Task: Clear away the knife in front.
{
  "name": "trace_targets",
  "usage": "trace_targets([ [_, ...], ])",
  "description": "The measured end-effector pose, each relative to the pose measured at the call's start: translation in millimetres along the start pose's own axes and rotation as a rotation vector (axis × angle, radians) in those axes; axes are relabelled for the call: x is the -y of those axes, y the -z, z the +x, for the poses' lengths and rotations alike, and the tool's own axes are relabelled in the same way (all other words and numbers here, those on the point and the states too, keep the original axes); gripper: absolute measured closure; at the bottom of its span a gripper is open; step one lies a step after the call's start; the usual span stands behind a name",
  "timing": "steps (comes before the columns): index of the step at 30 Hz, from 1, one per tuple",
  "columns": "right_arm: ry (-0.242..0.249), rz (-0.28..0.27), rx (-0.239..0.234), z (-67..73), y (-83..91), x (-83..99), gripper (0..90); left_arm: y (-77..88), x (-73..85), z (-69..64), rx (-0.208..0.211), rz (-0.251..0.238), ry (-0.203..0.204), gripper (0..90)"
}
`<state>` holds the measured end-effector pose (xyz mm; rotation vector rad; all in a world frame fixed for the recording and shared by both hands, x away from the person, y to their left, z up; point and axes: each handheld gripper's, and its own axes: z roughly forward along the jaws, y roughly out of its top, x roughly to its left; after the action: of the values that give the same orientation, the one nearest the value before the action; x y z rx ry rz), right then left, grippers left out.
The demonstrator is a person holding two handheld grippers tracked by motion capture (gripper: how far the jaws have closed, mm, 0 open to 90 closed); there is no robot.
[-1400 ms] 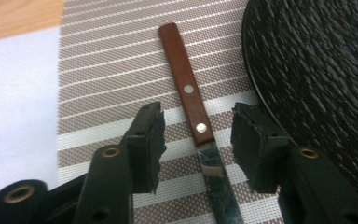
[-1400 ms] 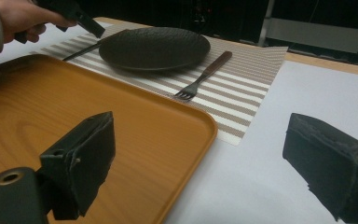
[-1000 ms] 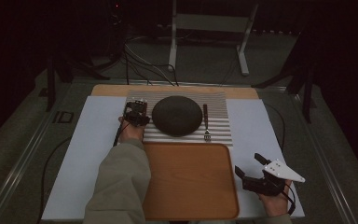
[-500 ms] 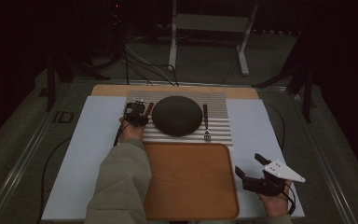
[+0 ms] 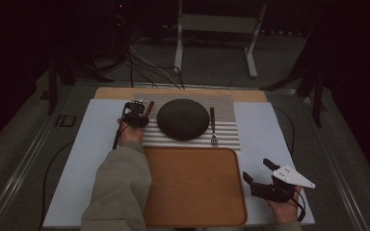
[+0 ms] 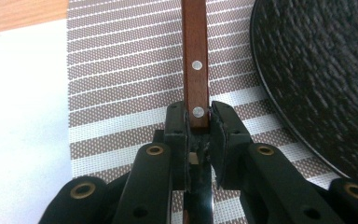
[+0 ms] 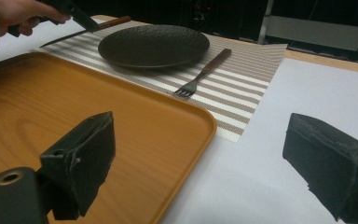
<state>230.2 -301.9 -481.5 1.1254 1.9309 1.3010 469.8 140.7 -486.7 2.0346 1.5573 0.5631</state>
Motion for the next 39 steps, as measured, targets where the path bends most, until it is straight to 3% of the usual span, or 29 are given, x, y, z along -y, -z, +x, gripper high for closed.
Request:
trace_targets([
  [12,0.0,0.004,0.0,1.0,-0.3,0.3,9.4,16.5,-3.6,4.3,0.003,-0.019,0.023,78.8],
  [27,0.003,0.011,-0.001,1.6,-1.0,0.6,9.4,31.0,-5.5,3.2,0.018,-0.028,0.02,78.8],
  [39,0.006,0.014,-0.004,3.4,-1.8,0.3,9.4,48.7,-3.9,-3.9,0.032,-0.047,-0.007,78.8],
])
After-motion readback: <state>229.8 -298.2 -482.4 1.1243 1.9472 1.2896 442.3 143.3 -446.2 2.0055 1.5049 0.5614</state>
